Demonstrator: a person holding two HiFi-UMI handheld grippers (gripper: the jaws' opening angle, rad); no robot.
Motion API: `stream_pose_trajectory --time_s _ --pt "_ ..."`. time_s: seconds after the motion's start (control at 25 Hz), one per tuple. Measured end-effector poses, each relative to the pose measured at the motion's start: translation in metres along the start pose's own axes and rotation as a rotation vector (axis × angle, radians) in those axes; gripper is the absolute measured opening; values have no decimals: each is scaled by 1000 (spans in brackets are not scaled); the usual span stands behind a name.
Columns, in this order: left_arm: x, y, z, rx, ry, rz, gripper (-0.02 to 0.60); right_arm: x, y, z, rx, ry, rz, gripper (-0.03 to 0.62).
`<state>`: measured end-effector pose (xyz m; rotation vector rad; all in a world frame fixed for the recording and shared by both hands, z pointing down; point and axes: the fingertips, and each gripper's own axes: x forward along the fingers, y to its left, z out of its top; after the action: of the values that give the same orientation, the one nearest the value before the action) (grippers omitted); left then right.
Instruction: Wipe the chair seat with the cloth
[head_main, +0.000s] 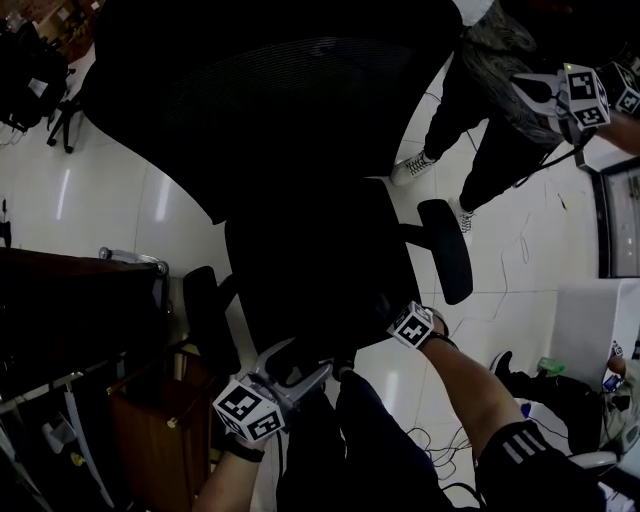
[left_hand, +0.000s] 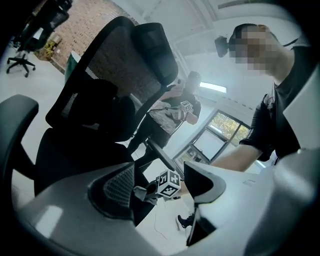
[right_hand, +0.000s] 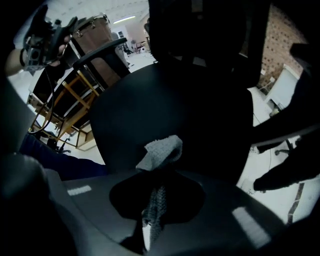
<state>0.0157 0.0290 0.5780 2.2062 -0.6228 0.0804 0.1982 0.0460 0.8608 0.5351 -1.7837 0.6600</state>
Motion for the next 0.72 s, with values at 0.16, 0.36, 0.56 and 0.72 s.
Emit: stream_pose_trajectory --time_s 0.16,0.36,0.56,0.72 --pt "7 -12 9 16 12 -9 334 -16 -23 -17 73 -2 -51 29" --pt "2 -26 22 45 6 -13 334 -35 -22 1 279 -120 -30 31" --pt "-21 -40 53 94 -32 -11 334 -108 4 86 318 -418 49 31" --pt "-51 -72 90 150 -60 -12 334 -206 35 139 283 -630 115 31"
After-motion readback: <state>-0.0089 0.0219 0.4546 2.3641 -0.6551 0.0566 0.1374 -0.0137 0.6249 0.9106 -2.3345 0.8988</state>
